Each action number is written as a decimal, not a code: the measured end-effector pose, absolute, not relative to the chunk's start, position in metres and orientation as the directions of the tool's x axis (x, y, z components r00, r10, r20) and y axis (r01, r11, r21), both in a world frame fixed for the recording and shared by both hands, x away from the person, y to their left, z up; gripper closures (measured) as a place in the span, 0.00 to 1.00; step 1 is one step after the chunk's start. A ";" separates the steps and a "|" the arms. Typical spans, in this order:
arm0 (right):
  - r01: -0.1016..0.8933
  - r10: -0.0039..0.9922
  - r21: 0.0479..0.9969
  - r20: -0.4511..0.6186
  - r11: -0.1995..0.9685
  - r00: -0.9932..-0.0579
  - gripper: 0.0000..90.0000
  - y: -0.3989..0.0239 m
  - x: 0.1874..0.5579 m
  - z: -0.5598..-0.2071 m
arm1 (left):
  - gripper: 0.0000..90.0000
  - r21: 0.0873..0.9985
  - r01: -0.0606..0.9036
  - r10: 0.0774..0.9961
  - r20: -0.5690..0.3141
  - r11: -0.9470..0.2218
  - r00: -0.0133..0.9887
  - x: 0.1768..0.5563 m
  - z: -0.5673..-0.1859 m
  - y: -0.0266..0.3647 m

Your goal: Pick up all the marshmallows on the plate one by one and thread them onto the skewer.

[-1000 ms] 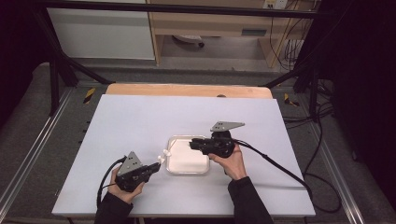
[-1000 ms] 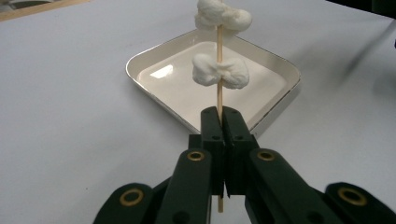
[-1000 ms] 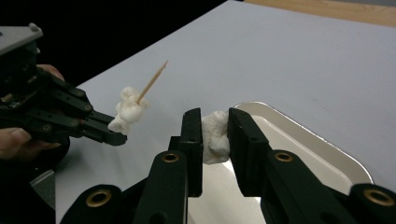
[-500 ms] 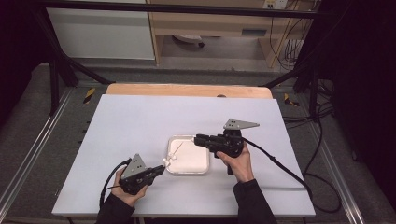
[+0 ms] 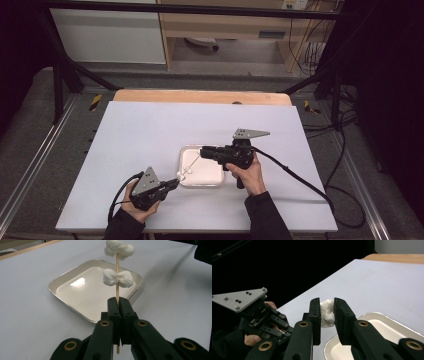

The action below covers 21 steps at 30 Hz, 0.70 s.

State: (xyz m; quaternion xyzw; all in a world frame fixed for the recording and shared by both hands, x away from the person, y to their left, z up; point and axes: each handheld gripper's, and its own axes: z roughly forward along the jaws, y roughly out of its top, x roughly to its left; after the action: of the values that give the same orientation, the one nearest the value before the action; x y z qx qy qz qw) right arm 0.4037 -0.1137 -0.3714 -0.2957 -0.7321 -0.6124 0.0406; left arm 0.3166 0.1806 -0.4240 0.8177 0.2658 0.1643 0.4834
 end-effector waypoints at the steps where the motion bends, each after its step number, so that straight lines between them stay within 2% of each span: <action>1: 0.486 0.383 0.870 0.424 0.078 -0.821 0.86 -0.113 0.404 -0.373 | 0.99 0.876 0.275 0.593 0.015 -0.396 0.805 0.317 -0.424 0.181; 11: 0.524 0.324 0.847 0.472 0.090 -0.820 0.90 -0.107 0.403 -0.382 | 0.99 0.869 0.266 0.581 0.031 -0.418 0.813 0.316 -0.427 0.180; 21: 0.524 0.322 0.846 0.470 0.102 -0.822 0.92 -0.099 0.398 -0.389 | 0.99 0.859 0.276 0.590 0.036 -0.430 0.807 0.316 -0.429 0.179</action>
State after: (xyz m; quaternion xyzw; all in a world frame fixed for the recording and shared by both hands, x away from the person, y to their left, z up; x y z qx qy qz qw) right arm 0.3978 -0.0994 -0.3894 -0.2865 -0.7376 -0.6057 0.0835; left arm 0.3156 0.1791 -0.4289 0.8288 0.2610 0.1685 0.4654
